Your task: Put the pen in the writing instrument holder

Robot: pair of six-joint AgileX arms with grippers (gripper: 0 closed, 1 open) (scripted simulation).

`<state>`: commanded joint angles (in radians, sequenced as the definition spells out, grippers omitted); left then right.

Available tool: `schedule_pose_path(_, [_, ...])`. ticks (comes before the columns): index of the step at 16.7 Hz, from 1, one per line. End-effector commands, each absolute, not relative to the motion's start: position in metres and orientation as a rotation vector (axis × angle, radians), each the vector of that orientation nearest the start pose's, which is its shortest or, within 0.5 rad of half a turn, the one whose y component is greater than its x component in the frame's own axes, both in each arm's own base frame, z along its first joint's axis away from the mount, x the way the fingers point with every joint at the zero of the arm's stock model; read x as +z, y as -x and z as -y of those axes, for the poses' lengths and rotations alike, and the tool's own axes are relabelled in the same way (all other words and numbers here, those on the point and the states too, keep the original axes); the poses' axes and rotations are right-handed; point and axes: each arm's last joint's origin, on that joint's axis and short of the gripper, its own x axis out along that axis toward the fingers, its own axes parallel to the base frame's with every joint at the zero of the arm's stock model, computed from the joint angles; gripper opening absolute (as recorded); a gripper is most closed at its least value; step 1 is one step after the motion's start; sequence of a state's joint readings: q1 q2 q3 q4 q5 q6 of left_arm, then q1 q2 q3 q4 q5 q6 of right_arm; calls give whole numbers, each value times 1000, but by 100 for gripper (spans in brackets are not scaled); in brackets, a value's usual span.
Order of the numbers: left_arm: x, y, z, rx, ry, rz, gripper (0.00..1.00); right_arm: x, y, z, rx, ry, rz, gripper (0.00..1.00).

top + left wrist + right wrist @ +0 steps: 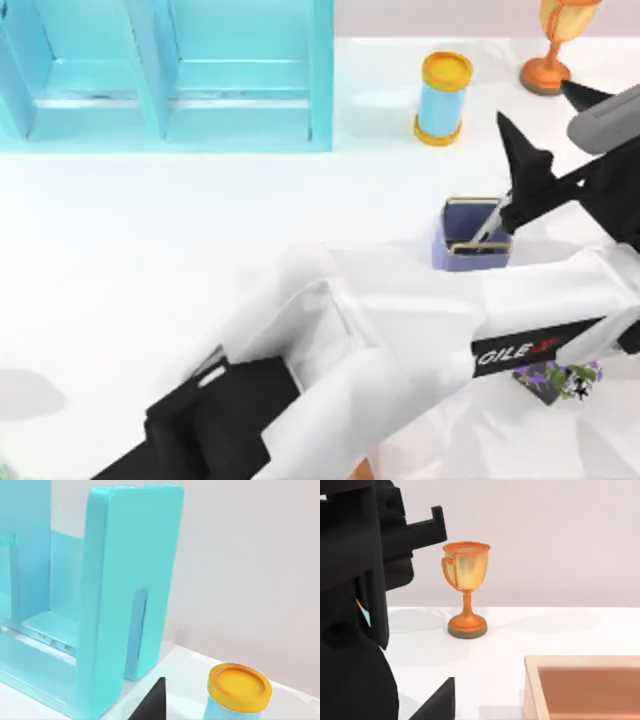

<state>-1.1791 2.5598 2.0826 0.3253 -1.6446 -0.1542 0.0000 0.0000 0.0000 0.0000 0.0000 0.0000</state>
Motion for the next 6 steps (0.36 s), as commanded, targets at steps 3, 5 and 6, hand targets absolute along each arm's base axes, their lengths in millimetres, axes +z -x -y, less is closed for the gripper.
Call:
schedule_pose_path(3, [175, -247, 499, 494, 1, 5, 100, 160, -106, 1, 0, 0, 0, 100])
schedule_pose_path(5, [175, -247, 499, 494, 1, 5, 100, 160, -106, 1, 0, 0, 0, 100])
schedule_pose_path(6, [175, -247, 499, 494, 1, 5, 100, 160, -106, 1, 0, 0, 0, 100])
